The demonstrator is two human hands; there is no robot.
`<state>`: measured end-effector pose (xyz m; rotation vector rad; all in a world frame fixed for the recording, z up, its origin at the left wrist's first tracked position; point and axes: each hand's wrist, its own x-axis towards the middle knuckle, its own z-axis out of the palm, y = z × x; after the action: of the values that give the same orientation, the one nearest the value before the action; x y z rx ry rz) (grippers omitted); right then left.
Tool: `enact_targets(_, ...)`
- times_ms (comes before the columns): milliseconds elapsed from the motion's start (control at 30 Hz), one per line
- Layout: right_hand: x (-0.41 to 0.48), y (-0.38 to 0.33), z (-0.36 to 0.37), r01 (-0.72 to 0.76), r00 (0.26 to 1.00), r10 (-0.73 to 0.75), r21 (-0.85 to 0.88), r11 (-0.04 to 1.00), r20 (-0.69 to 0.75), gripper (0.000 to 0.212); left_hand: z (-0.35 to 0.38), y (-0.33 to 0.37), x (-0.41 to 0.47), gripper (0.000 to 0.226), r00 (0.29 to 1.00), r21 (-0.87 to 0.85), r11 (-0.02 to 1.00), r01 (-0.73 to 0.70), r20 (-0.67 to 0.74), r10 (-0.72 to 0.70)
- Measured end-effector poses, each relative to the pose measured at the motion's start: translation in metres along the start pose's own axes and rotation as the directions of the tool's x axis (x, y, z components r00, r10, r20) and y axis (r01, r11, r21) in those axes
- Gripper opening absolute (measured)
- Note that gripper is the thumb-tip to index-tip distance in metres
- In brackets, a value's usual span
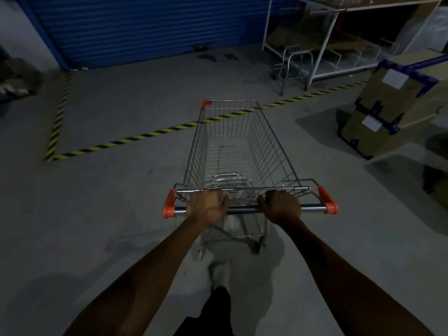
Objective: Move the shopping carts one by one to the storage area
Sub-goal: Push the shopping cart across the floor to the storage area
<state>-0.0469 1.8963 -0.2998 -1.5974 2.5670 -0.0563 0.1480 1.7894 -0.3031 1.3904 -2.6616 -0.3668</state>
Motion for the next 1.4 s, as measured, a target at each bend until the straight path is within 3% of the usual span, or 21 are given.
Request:
enact_targets(200,0.139,0.039,-0.01,-0.052,0.997,0.051,-0.013,0.999,-0.057,0.05,0.003,0.021,0.149,0.036,0.999,0.028,0.999,-0.026,-0.031,0.027)
enact_targets(400,0.27,0.089,-0.035,-0.094,0.994,0.091,0.052,0.994,0.055,0.046,0.006,0.049,0.296,0.049,0.998,-0.011,0.999,-0.05,-0.028,0.05)
enact_targets(467,0.308,0.106,-0.04,-0.125,0.989,0.12,0.048,0.991,0.085,0.047,0.011,0.061,0.339,0.043,0.997,0.003,0.997,-0.078,-0.02,0.078)
enact_targets(633,0.401,0.156,-0.045,-0.147,0.989,0.147,0.018,0.989,-0.01,0.049,0.02,0.094,0.451,0.04,0.992,0.071,0.989,-0.127,-0.008,0.128)
enact_targets(833,0.533,0.225,-0.061,-0.153,0.988,0.152,-0.023,0.988,-0.04,0.049,0.037,0.14,0.595,0.057,0.993,-0.047,0.993,-0.112,-0.032,0.111)
enact_targets(1100,0.701,0.333,-0.088,-0.089,0.996,0.089,-0.008,0.996,-0.02,0.052,0.045,0.216,0.782,0.036,0.979,-0.049,0.998,-0.025,0.201,0.034)
enact_targets(1400,0.884,0.418,-0.112,-0.063,0.998,0.062,-0.038,0.997,-0.008,0.049,0.054,0.277,0.96,0.044,0.963,-0.089,0.995,0.041,0.269,-0.016)
